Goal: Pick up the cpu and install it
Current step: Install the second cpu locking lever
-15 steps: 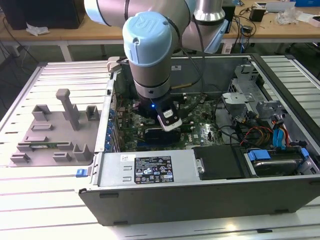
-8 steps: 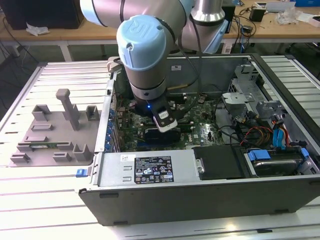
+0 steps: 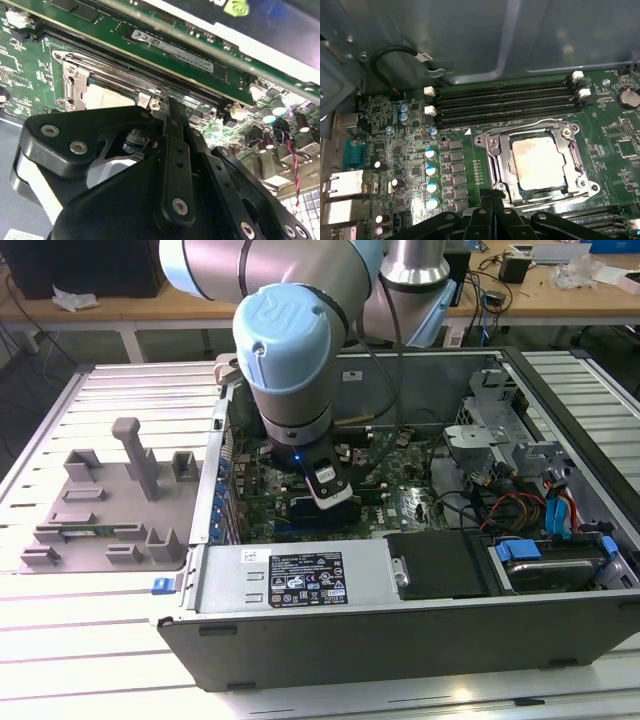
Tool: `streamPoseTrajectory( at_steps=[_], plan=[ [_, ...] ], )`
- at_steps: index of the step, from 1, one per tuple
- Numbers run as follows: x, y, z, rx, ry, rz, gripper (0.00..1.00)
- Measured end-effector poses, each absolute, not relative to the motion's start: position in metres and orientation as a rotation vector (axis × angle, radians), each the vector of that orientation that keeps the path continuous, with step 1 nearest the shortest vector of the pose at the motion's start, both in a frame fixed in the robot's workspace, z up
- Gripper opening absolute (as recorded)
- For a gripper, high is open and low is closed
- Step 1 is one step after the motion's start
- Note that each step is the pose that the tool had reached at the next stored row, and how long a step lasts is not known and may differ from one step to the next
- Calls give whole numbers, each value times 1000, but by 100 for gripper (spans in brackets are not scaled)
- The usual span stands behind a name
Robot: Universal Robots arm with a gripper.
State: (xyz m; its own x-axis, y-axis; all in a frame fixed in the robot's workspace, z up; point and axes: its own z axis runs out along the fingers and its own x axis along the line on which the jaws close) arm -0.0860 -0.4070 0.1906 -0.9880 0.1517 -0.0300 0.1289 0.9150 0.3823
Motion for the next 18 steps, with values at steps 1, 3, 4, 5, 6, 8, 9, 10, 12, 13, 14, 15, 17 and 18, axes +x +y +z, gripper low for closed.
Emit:
streamPoseTrajectory(
  at_steps=[1,3,4,5,6,8,9,10,12,13,14,15,17,18],
  plan=[
    [-86,-407,190,222,3016,601,11],
    [-86,-407,191,222,3015,601,11],
    [-86,-407,194,222,3016,601,11],
    [-86,-407,199,222,3016,601,11],
    [-86,-407,206,222,3016,601,11],
    [-84,-407,222,222,3021,559,11],
    [-84,-407,222,222,3024,542,11],
    [-83,-407,222,223,3026,525,11],
    [-82,-406,222,224,3032,465,11],
    [-81,-406,222,225,3034,441,11],
    [-79,-406,222,227,3036,420,11],
    [-78,-405,222,230,3036,411,11],
    [-76,-404,222,234,3037,394,11],
    [-72,-402,222,237,3037,385,11]
  ],
)
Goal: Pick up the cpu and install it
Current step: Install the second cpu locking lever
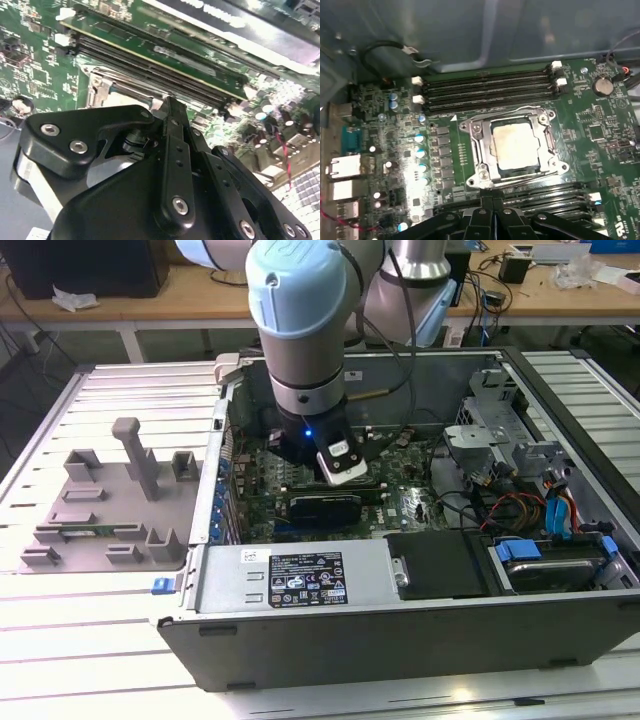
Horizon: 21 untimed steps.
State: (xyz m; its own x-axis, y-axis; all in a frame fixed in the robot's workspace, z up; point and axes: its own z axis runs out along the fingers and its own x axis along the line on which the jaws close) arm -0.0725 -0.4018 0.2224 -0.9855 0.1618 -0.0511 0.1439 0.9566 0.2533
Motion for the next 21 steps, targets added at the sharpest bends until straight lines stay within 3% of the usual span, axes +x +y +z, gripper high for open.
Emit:
streamPoseTrajectory(
  at_steps=[14,21],
  plan=[
    [-45,-360,222,244,3039,331,11],
    [-41,-357,237,243,3040,324,11]
  ],
)
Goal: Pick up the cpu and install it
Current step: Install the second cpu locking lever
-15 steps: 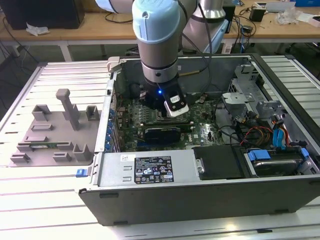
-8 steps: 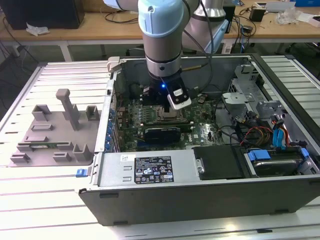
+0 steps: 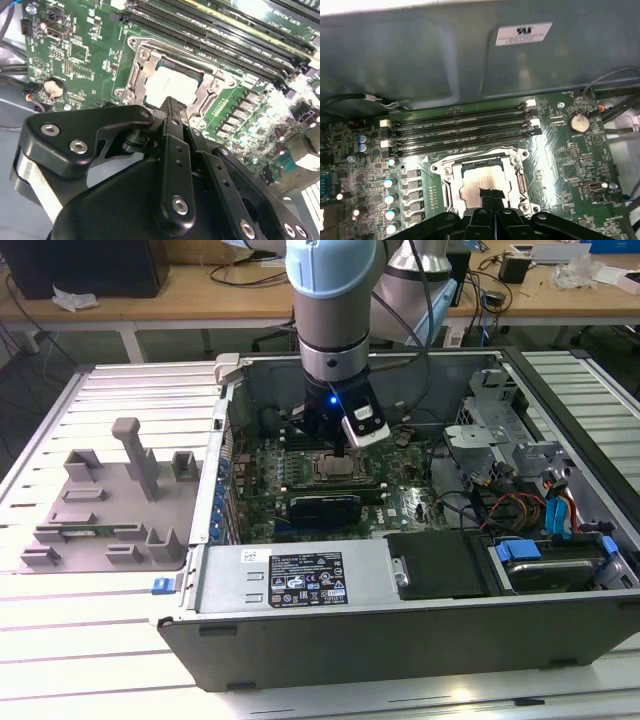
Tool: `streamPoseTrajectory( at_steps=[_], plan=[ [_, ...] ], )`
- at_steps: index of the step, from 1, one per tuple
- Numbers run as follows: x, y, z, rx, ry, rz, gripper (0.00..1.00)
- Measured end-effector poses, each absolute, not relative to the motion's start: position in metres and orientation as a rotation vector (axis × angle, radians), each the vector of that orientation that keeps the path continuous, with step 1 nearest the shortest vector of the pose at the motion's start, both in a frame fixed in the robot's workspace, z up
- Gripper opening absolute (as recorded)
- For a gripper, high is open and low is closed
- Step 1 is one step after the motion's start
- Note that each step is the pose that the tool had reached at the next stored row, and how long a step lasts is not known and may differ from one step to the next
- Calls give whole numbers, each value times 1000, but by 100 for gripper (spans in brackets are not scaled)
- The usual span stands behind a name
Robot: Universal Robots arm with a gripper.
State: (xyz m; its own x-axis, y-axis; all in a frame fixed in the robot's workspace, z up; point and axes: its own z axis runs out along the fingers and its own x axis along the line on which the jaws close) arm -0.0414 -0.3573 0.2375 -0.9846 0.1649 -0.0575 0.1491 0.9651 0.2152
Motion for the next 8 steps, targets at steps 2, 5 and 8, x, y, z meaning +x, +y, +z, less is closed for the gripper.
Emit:
streamPoseTrajectory(
  at_steps=[2,5,8],
  plan=[
    [-42,-357,238,244,3040,324,11],
    [-41,-357,239,243,3040,324,11],
    [-41,-357,239,243,3040,324,11]
  ],
)
